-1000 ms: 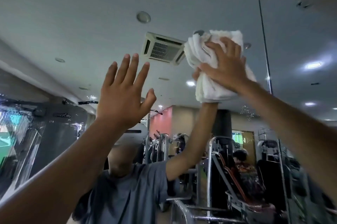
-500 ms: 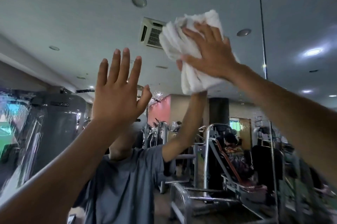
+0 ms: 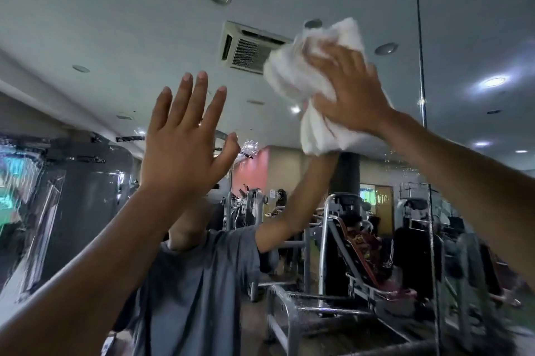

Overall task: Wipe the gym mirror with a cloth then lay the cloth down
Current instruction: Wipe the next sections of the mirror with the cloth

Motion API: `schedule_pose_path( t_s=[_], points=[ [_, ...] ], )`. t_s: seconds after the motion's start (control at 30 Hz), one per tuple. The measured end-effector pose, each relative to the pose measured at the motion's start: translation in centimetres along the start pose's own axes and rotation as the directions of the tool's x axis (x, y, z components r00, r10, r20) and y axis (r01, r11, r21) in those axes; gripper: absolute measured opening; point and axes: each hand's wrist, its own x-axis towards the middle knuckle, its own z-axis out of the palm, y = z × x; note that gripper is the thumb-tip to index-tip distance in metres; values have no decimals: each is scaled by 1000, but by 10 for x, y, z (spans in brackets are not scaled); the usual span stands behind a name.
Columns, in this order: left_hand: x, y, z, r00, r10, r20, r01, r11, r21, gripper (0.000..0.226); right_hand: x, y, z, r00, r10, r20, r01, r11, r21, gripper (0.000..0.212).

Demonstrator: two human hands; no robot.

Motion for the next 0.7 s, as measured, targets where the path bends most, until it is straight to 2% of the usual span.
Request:
schedule_pose_path(
  t_s=[0.03,0.07,0.1,0.13,0.2,0.27,0.3,0.37,0.4,0.43,0.47,0.5,0.53,0.57,0.6,0.63,0.7],
  points=[
    [0,0,0,1000,1,-3,-1,1000,-1,72,9,-12,5,981,188,-51,-188,982,2,74],
    [0,-1,1,1000,3,-5,-3,1000,0,72,15,-29,11,944,313,-109,-316,949,-15,75],
    [0,-1,1,1000,4,-6,-4,1000,0,72,17,-49,16,918,362,-159,-372,927,-36,74],
    [1,-1,0,1000,3,-8,-3,1000,-2,73,14,-68,19,917,351,-188,-365,930,-43,71],
    [1,-2,0,1000,-5,-7,5,1000,-12,74,-2,-90,24,960,211,-185,-219,975,-28,67],
    [1,-1,0,1000,-7,-6,7,1000,-23,75,-28,-91,25,987,-42,-154,36,999,-38,66],
    [0,0,-1,1000,-8,-4,8,1000,-25,76,-41,-85,24,972,-198,-125,194,980,-46,65],
    [-1,0,-1,1000,-7,3,7,1000,-22,77,-56,-55,17,873,-488,-10,486,870,-75,66],
    [-1,0,-1,1000,-9,7,10,1000,-21,77,-57,-36,14,837,-544,63,548,833,-82,67],
    [-1,1,-1,1000,-11,11,11,1000,-21,77,-54,-19,11,850,-516,104,524,848,-78,68],
    [-1,2,-1,1000,-12,15,12,1000,-20,76,-49,-7,10,916,-393,86,399,914,-71,67],
    [-1,2,0,1000,-15,12,15,1000,-17,76,-42,-3,10,983,-183,17,183,981,-57,66],
    [-1,2,0,1000,-18,2,18,1000,-13,76,-32,-8,10,995,67,-71,-69,997,-19,65],
    [-1,1,0,1000,-18,-7,18,1000,-10,76,-20,-19,13,948,293,-125,-292,956,26,67],
    [-1,1,0,1000,-13,-7,13,1000,-7,76,-10,-35,17,888,435,-146,-434,900,45,69],
    [0,0,-1,1000,-7,-2,7,1000,-7,76,-6,-53,19,861,487,-148,-489,872,27,70],
    [0,1,-1,1000,-10,-2,10,1000,-15,75,-14,-80,23,905,404,-133,-408,913,-3,69]
  ],
)
